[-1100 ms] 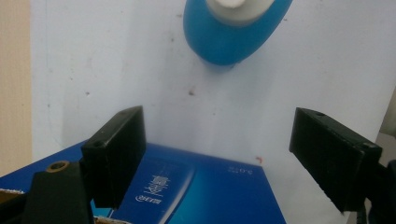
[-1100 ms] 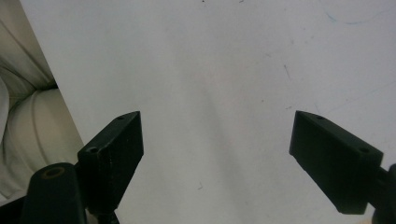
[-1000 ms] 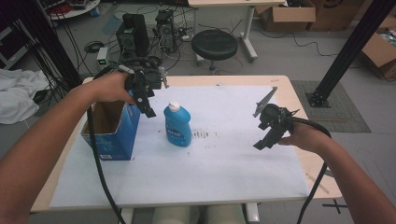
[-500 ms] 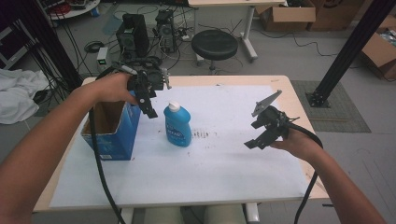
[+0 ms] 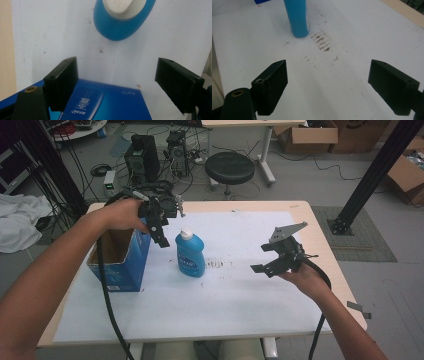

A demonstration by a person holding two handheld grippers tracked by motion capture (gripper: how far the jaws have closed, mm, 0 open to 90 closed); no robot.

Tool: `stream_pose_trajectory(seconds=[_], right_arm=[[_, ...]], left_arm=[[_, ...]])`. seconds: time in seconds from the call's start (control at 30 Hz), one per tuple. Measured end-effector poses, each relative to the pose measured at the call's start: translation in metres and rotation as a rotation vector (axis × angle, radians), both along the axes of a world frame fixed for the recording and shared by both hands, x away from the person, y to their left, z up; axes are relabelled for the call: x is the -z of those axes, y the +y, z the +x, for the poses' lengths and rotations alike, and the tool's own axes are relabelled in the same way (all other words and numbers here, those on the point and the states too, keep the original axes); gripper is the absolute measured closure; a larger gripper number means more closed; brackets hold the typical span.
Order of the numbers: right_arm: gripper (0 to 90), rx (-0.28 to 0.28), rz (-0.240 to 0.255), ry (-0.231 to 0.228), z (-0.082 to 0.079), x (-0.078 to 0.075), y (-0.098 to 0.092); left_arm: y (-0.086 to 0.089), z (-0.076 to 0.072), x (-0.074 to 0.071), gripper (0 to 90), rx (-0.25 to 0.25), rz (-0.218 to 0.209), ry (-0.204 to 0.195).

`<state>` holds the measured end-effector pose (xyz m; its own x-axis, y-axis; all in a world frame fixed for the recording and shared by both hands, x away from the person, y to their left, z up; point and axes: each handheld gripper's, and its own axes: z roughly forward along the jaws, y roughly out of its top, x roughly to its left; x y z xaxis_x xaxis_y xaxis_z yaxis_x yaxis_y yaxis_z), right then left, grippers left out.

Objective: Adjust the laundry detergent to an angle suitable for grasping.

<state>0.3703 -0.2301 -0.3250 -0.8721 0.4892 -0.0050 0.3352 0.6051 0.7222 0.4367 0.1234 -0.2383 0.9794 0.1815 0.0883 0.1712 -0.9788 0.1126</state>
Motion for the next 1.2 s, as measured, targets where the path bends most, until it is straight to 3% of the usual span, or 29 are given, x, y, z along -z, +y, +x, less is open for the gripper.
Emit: stream_pose_trajectory(seconds=[0.07,0.13,0.57,0.63,0.83,1.2], right_arm=[[15.5,0.006,0.044,-0.011,0.0,0.004,0.002],[15.3,0.006,0.052,-0.018,0.0,0.006,0.004],[14.9,0.021,0.223,-0.132,-0.003,0.025,0.021],[14.9,0.022,0.225,-0.132,-0.003,0.026,0.022],[15.0,0.011,0.312,-0.174,-0.002,0.037,0.037],[14.8,0.014,0.367,-0.192,0.005,0.047,0.063]], left_arm=[[0.001,0.0,0.0,19.6,-0.001,0.002,0.0],[0.001,0.0,0.001,19.5,-0.002,0.002,-0.001],[0.002,0.0,0.002,19.6,-0.005,0.004,0.001],[0.003,0.0,0.002,19.6,-0.005,0.003,0.001],[0.004,0.001,0.002,19.5,-0.007,0.006,0.003],[0.008,0.0,0.002,19.4,-0.014,0.009,0.002]])
